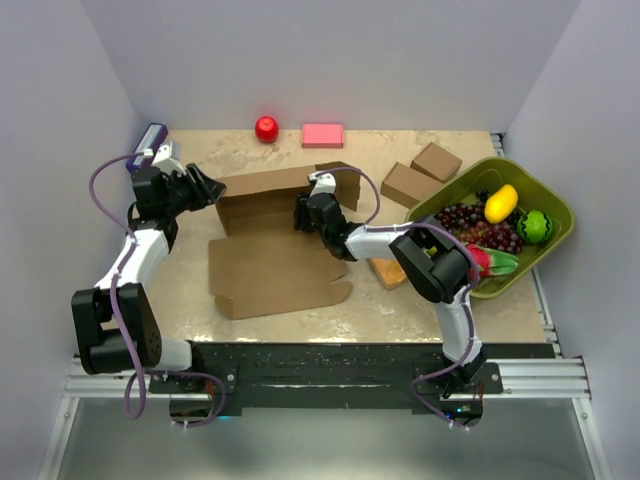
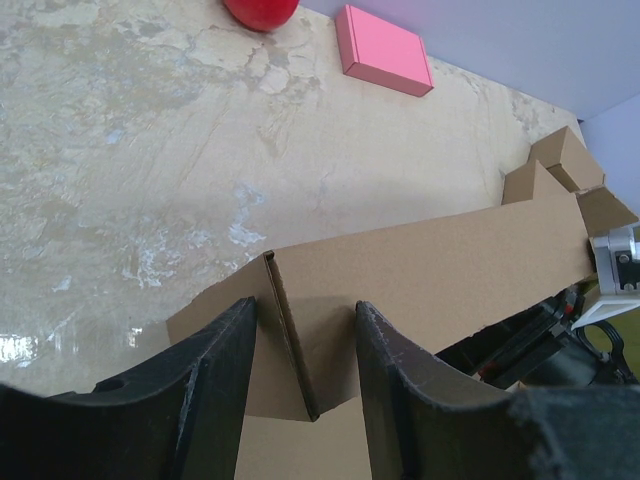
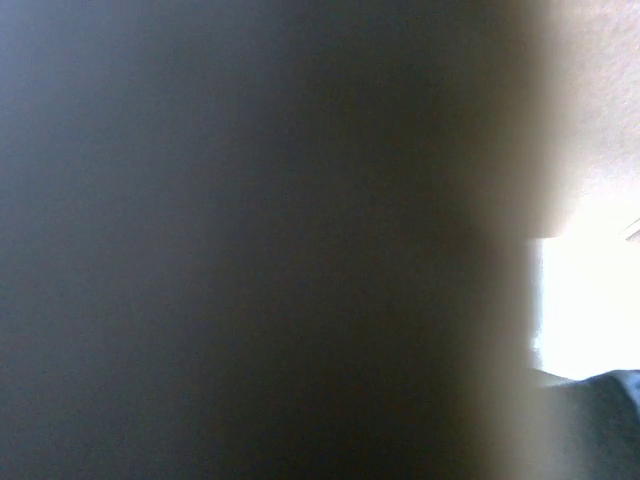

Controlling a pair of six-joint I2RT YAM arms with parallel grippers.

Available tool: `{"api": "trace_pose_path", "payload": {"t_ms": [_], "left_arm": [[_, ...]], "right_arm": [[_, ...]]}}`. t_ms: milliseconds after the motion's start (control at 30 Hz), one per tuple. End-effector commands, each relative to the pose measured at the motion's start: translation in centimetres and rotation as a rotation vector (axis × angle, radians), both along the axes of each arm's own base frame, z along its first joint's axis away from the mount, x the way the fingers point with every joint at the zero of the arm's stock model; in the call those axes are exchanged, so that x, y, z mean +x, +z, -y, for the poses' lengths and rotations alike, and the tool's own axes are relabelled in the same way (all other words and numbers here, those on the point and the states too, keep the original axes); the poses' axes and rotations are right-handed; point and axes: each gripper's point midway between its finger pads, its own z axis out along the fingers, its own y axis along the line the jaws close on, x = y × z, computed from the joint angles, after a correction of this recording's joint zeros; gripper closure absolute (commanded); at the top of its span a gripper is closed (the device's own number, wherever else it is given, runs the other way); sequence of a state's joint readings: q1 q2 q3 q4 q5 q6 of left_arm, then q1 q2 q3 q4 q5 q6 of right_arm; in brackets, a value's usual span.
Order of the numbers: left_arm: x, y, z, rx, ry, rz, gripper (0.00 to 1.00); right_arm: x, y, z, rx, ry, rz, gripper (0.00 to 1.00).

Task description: Fold the paper box

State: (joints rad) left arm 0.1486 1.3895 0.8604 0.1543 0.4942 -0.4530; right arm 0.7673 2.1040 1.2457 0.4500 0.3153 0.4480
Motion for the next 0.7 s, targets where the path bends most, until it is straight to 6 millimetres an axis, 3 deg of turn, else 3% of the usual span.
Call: {"api": "trace_pose_path", "payload": {"t_ms": [0,133,300,367,567,667], "left_arm": [[0.2,0.9,0.7,-0.010,-0.037,0.023,0.51],[0.2,0.9,0.7,-0.010,-0.037,0.022,0.51],[0.2,0.8,0.6,-0.010,-0.035,0.020,0.51],[0.2,0.9,0.7,-0.008,-0.037,0.024,0.51],[0.1,1.1,0.6,-0.001,-0.033,0.029,0.51],[0.1,1.3,0.5,0.004,-0.032,0.034,0.52]], "right_arm": [[-1.4,-3.4,-0.6,-0.036,0.028,-0.080,0.45],[-1.4,-2.9,-0.3,-0.036,0.014,-0.075,0.43],[-1.5,-1.4,-0.5,-0.015,0.015,-0.069,0.27],[-1.6,0.5,-0.7,0.016,0.022,-0.049,0.17],[-2.4,6.4,-0.7,0.038,0.086,0.002,0.04],[-3.8,6.5,-0.3,0.011,0.138,-0.021,0.04]]}}
